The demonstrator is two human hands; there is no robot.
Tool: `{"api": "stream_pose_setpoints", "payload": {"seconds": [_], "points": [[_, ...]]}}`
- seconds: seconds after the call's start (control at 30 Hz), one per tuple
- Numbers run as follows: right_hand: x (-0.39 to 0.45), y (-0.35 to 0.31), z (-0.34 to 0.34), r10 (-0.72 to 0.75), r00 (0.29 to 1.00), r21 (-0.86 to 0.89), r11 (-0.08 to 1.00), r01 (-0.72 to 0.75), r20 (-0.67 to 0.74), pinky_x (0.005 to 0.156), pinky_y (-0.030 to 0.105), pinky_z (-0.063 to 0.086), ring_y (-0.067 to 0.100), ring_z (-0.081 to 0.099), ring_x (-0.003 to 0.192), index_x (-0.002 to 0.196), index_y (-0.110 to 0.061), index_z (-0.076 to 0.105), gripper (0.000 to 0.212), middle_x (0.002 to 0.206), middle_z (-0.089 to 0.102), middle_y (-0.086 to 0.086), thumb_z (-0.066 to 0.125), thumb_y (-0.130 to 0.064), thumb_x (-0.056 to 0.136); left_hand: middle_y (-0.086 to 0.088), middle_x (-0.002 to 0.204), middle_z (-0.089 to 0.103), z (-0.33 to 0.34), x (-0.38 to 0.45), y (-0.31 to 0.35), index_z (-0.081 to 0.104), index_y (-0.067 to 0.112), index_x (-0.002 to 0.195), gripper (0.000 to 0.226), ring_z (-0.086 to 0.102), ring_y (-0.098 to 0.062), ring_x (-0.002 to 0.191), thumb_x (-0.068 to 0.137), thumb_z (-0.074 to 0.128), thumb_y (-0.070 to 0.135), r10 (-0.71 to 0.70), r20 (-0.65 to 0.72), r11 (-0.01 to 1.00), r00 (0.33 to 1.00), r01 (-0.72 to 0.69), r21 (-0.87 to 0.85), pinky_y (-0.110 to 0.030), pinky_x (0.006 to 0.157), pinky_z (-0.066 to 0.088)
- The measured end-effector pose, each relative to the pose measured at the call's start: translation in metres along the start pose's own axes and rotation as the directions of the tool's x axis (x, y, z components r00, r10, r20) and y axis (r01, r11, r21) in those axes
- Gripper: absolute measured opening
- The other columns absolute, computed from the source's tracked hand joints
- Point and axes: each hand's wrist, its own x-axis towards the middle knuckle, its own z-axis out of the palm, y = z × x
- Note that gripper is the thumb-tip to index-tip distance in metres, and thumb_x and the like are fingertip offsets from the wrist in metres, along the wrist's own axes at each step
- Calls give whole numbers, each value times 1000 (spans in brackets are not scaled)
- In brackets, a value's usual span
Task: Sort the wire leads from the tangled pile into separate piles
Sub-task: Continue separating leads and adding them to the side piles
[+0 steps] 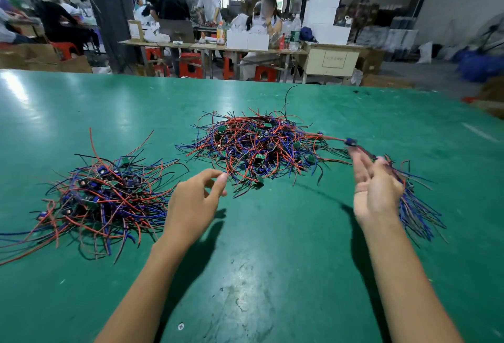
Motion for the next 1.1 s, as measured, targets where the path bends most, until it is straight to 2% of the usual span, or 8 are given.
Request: {"api": "stream_pose_setpoints", "payload": {"seconds": [0.1, 0.2, 0.3, 0.5, 0.63, 0.77, 0.9, 1.1], "points": [[25, -14, -17, -13, 979, 58, 998, 25, -203, 94, 35, 57, 29, 72, 93, 94, 1, 47, 13, 121, 57, 36, 40, 4, 105, 20, 72, 70, 4, -2, 1, 70, 37, 99, 15, 56, -1, 52, 99, 55, 40, -21, 40, 999, 999, 21, 24, -29, 67, 49], [39, -19, -46, 152, 958, 39, 988, -146, -244, 105, 26, 46, 33, 56, 129, 138, 11, 39, 34, 145, 45, 32, 27, 4, 107, 19, 74, 70, 7, -3, 1, 70, 38, 97, 14, 54, -2, 48, 98, 56, 34, -26, 89, 997, 996, 19, 74, -30, 69, 50], [42, -24, -55, 209, 935, 48, 978, -204, -285, 110, 24, 40, 33, 47, 139, 148, 9, 31, 42, 152, 39, 28, 19, 3, 108, 19, 74, 70, 8, -4, 2, 71, 37, 95, 16, 57, -2, 50, 98, 56, 33, -37, 112, 994, 993, 25, 103, -31, 72, 53], [18, -17, -32, 363, 926, -72, 926, -371, -100, 79, 31, 62, 37, 69, 99, 128, 5, 38, 26, 113, 56, 37, 44, 1, 103, 17, 77, 70, 12, -4, 2, 72, 35, 96, 15, 63, -6, 59, 97, 57, 32, -35, 124, 992, 992, 19, 127, -32, 74, 54], [2, 27, -19, 247, 969, -697, 696, -171, 10, 53, 27, 60, 18, 70, 57, 112, -5, 60, 16, 87, 71, 17, 60, -7, 96, 16, 81, 69, 17, -6, 1, 72, 35, 95, 15, 62, -9, 61, 97, 57, 32, -39, 144, 991, 989, 19, 132, -32, 71, 52], [20, 65, -11, 26, 999, -947, 320, 17, 26, 55, 40, 62, 22, 67, 45, 114, -16, 62, 25, 65, 71, 10, 66, -29, 93, 17, 78, 65, 21, -11, 1, 73, 35, 94, 15, 54, -2, 59, 96, 58, 30, -19, 153, 992, 988, -1, 130, -28, 67, 43], [47, 71, 0, 71, 994, -994, 80, 80, 86, 56, 42, 63, 21, 67, 40, 72, -5, 72, 30, 49, 67, 8, 67, -28, 92, 19, 73, 60, 22, -12, -1, 74, 33, 93, 15, 52, 1, 62, 95, 59, 28, -14, 129, 992, 991, -3, 129, -28, 67, 40], [44, 70, -7, 9, 992, -989, 79, 124, 125, 61, 42, 63, 26, 68, 47, 72, -15, 76, 22, 58, 71, 5, 60, -24, 84, 17, 75, 61, 24, -12, 0, 73, 33, 93, 15, 53, 0, 63, 94, 60, 26, 2, 112, 994, 994, -15, 108, -30, 69, 44]]}}
